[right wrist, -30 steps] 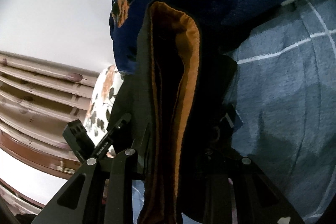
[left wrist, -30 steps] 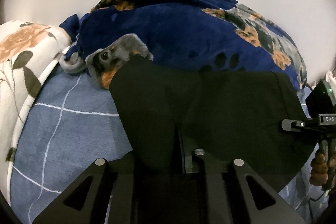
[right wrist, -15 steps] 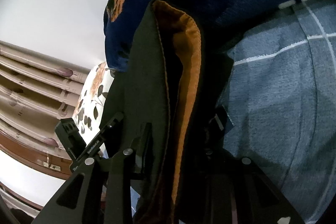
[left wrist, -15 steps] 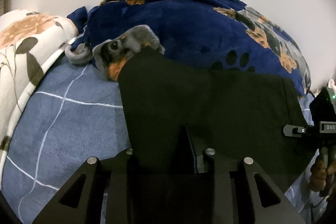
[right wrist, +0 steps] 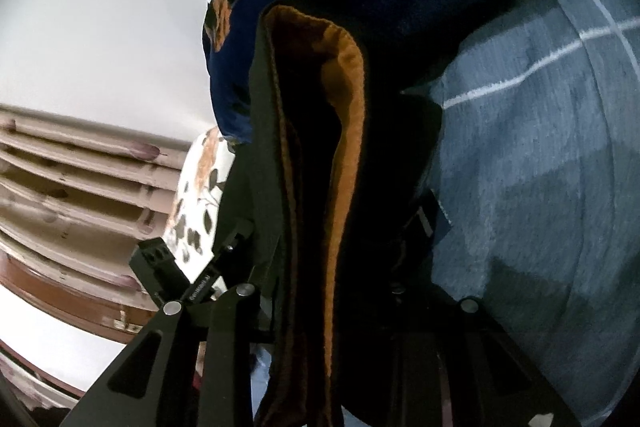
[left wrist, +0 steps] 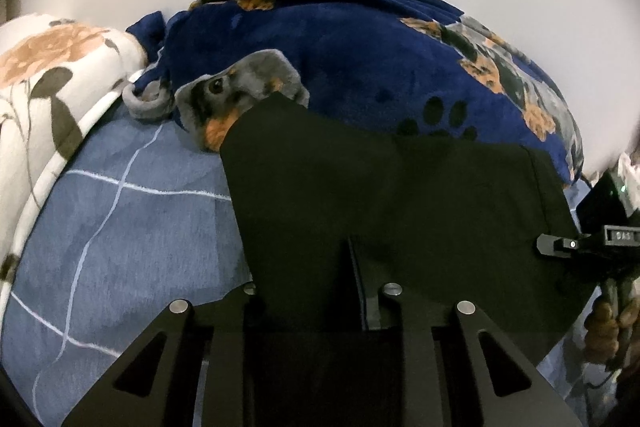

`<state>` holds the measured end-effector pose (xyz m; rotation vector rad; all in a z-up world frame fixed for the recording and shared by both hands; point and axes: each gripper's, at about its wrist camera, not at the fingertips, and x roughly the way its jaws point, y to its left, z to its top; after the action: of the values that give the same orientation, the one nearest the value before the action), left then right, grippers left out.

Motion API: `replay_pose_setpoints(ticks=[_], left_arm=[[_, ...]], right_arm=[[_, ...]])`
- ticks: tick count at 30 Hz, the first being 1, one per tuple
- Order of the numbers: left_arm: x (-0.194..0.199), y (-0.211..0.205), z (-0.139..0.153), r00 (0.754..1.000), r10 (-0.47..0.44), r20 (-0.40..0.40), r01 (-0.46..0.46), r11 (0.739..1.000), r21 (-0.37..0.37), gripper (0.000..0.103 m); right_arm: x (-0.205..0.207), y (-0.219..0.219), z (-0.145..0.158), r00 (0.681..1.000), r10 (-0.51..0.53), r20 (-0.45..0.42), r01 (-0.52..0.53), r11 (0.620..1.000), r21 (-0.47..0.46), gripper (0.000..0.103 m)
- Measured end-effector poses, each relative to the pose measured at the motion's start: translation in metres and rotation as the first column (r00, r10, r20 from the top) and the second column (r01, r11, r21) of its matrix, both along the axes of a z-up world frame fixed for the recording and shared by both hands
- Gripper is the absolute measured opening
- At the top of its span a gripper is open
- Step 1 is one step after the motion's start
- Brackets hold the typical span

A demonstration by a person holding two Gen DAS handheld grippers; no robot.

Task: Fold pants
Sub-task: 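Carry the held orange-lined waistband edge toward the dog-print blanket with the right gripper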

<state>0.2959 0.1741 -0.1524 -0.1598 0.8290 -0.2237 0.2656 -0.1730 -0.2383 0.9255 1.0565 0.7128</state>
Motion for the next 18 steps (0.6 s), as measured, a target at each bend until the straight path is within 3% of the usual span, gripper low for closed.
replay_pose_setpoints(ticks=[6,18], left_arm=[[-0.006,0.003,-0.005,1.0,0.01,-0.004,-0.01,1.0,-0.012,0.024],[-0.007,0.004,-0.01,0.999,0.051,0.013,-0.051,0.999,0.007,0.034]], right_arm=[[-0.006,0.0,-0.005,1.0,0.006,0.0,-0.006,1.0,0.014,0.026],[-0.011,0.014,0.017,0.988,0.005,0.152,0.034,0.968,-0.247,0.027]])
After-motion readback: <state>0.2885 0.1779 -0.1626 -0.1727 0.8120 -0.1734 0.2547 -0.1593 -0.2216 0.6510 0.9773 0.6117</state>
